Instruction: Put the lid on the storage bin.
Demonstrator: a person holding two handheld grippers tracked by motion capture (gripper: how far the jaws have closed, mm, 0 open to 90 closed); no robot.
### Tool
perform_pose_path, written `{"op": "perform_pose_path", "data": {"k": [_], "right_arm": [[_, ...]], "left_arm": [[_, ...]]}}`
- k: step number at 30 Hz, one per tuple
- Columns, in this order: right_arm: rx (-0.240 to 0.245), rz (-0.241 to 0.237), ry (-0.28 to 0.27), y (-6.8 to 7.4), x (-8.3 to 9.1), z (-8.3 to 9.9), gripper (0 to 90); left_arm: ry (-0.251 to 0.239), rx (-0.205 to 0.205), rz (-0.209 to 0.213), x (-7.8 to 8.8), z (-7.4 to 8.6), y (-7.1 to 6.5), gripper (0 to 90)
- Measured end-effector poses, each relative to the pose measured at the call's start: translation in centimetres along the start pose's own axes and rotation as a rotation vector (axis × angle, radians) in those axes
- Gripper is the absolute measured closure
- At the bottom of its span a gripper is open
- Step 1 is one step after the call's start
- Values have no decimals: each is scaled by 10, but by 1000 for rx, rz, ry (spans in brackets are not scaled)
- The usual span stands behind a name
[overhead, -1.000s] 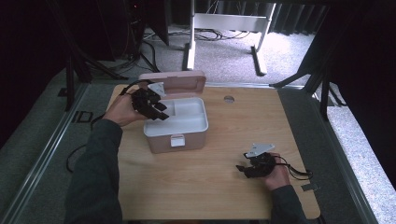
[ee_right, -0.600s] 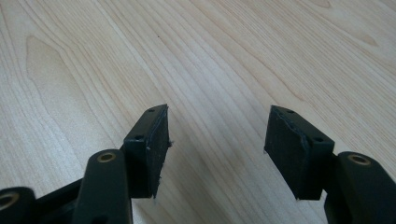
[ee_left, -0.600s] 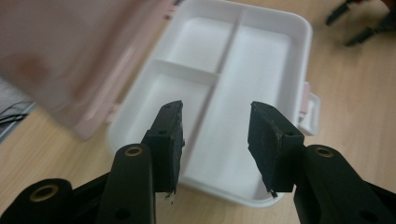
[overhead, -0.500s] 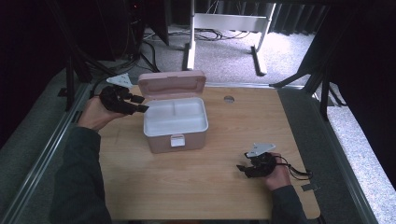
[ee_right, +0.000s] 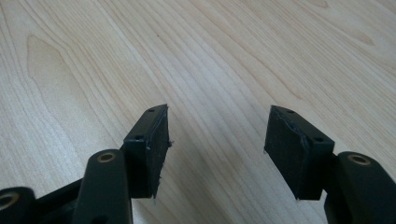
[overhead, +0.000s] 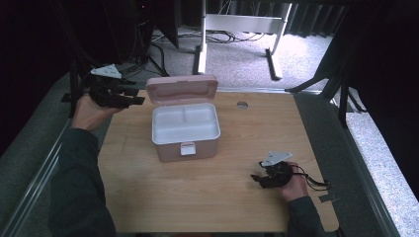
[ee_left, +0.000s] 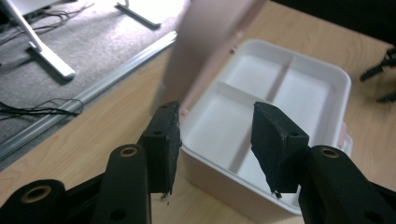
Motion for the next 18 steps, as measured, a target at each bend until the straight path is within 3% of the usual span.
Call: {"op": "perform_pose_path", "data": {"k": [7, 15, 18], "right_arm": [[-1, -2, 2, 0, -2, 1, 392], [-5, -4, 0, -1, -1, 1, 392], [3, -4, 8, 1, -3, 1, 392]], "left_arm": [[-2, 65, -52, 2, -3, 20, 528], [0, 181, -182, 2, -5, 41, 518], [-15, 209, -184, -7, -13, 42, 517]]}}
Point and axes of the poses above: each handheld gripper's, and its own axes: x roughly backward along the jaws, z roughly out of its underside, y roughly to its left, the point moved 8 cm from there along -x, roughly forward along the jaws, and after that the axes turned 15 degrees about -x, right-handed, at the moved point
